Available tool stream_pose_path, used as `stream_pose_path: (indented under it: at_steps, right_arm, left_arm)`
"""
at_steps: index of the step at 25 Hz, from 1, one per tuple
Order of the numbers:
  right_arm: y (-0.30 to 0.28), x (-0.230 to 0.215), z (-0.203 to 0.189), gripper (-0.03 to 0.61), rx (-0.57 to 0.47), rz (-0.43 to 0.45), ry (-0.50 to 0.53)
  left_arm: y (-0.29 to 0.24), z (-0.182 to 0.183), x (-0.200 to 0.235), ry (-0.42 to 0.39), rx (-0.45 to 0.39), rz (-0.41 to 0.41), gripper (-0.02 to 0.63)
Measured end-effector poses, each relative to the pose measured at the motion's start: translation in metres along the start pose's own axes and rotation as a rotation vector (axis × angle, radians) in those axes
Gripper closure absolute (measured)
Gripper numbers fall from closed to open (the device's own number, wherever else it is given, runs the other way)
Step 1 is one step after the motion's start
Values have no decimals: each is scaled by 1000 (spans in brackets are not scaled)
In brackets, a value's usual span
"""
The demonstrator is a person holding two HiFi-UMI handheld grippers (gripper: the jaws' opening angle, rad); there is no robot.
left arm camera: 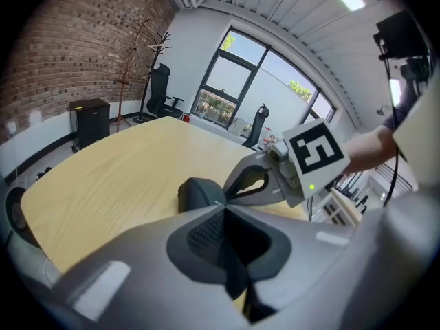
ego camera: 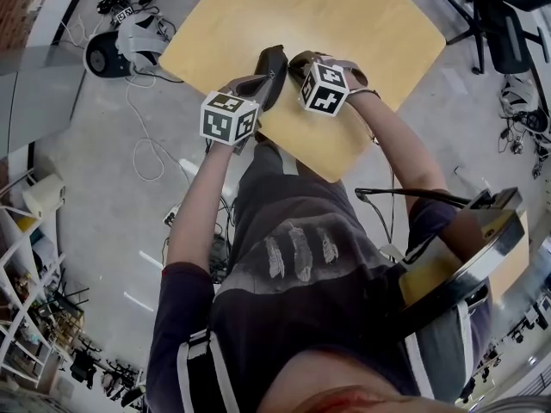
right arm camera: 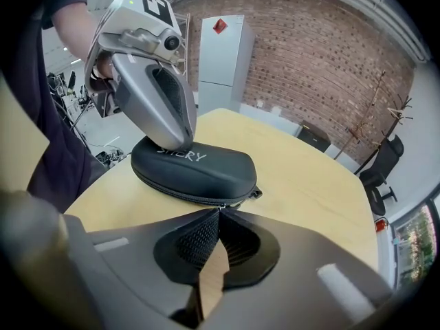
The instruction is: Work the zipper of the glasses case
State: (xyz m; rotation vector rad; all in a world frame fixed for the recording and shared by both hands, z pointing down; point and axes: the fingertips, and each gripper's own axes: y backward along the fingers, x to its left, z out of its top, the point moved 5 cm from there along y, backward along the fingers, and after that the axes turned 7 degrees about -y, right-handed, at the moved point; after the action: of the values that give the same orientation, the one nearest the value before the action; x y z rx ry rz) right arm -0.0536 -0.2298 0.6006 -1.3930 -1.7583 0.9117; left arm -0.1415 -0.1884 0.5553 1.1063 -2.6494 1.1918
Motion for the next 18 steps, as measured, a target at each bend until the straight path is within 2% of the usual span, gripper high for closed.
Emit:
stream_pose_path:
  at_steps: [4, 18]
  right_arm:
    - [-1, 0, 0, 577, -1, 7, -24]
    - [3, 18, 3, 577, -6, 51, -88]
  left_arm:
    - [-1, 0, 0, -48, 25, 16, 617]
    - [1, -2, 1, -1, 40, 32, 617]
